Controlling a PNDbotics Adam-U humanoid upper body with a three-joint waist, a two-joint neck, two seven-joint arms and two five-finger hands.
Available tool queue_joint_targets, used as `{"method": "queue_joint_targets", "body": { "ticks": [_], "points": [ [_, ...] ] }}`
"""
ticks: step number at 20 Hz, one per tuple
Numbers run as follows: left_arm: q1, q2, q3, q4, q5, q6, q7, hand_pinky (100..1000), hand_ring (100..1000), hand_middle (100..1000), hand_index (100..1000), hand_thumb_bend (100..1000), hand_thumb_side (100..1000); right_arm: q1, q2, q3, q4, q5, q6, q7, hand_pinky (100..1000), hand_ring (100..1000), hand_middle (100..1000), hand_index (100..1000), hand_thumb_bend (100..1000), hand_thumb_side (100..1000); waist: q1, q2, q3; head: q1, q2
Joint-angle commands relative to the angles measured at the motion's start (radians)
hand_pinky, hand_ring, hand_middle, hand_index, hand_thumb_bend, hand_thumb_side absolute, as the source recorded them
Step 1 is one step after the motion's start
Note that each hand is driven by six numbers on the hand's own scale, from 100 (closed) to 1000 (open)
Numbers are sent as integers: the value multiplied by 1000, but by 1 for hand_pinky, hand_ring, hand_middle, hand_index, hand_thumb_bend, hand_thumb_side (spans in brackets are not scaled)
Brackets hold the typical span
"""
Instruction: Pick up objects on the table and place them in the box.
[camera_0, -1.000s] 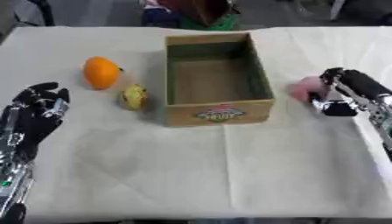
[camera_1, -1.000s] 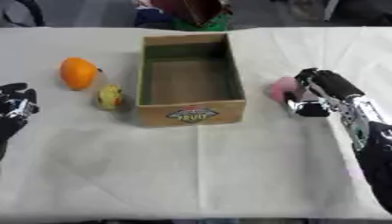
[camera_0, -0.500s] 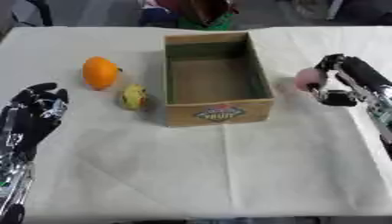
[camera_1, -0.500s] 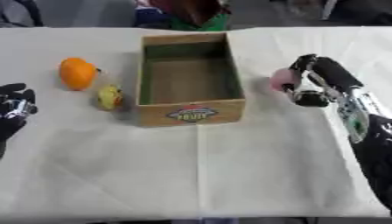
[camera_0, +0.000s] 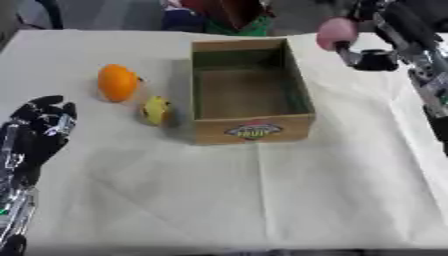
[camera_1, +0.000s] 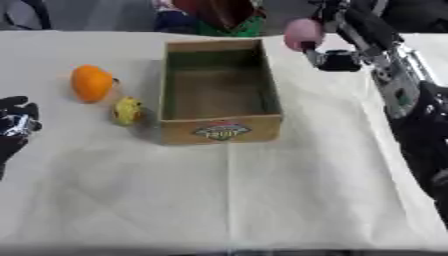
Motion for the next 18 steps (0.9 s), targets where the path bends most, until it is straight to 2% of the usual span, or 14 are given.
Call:
{"method": "queue_joint_targets", "body": {
  "ticks": [1, 8, 11, 12, 13, 15, 16, 17, 18],
  "points": [
    [-18, 14, -4, -17, 3, -1, -9, 642, 510, 498, 719, 265, 233, -45, 8, 0, 21, 13, -10, 20, 686, 647, 607, 691, 100, 247, 0, -15, 7, -8, -3],
    [-25, 10, -12, -17, 3, 2, -18, 642, 510, 497, 719, 264, 234, -76, 66, 7, 110, 120, -57, 46, 698, 669, 633, 719, 100, 278, 1, -8, 29, -19, -7],
    [-26, 10, -14, -17, 3, 2, -20, 643, 510, 498, 718, 264, 234, -77, 85, 15, 127, 150, -77, 52, 702, 677, 647, 731, 100, 320, 1, -7, 29, -20, -5],
    [-27, 10, -15, -17, 3, 2, -21, 643, 510, 498, 719, 264, 234, -76, 90, 18, 129, 159, -82, 53, 703, 678, 650, 734, 100, 373, 1, -7, 29, -21, -5],
    [-27, 9, -16, -16, 3, 3, -23, 643, 510, 498, 719, 265, 234, -76, 94, 21, 131, 168, -85, 55, 704, 679, 654, 739, 100, 475, 1, -7, 29, -21, -5],
    [-29, 10, -18, -15, 3, 3, -25, 643, 510, 498, 719, 265, 235, -75, 102, 26, 132, 185, -92, 58, 704, 680, 657, 746, 103, 590, 1, -7, 28, -21, -4],
    [-29, 10, -19, -15, 3, 3, -26, 643, 510, 498, 719, 264, 235, -74, 104, 28, 130, 191, -98, 57, 704, 681, 660, 752, 291, 660, 1, -7, 28, -21, -5],
    [-30, 11, -20, -14, 3, 4, -27, 643, 510, 498, 719, 264, 235, -73, 106, 30, 126, 195, -104, 55, 704, 682, 663, 764, 410, 712, 1, -7, 27, -21, -5],
    [-30, 13, -21, -14, 2, 4, -28, 643, 510, 498, 719, 264, 236, -72, 107, 33, 119, 198, -111, 50, 704, 684, 665, 767, 440, 721, 1, -7, 26, -20, -4]
  ]
}}
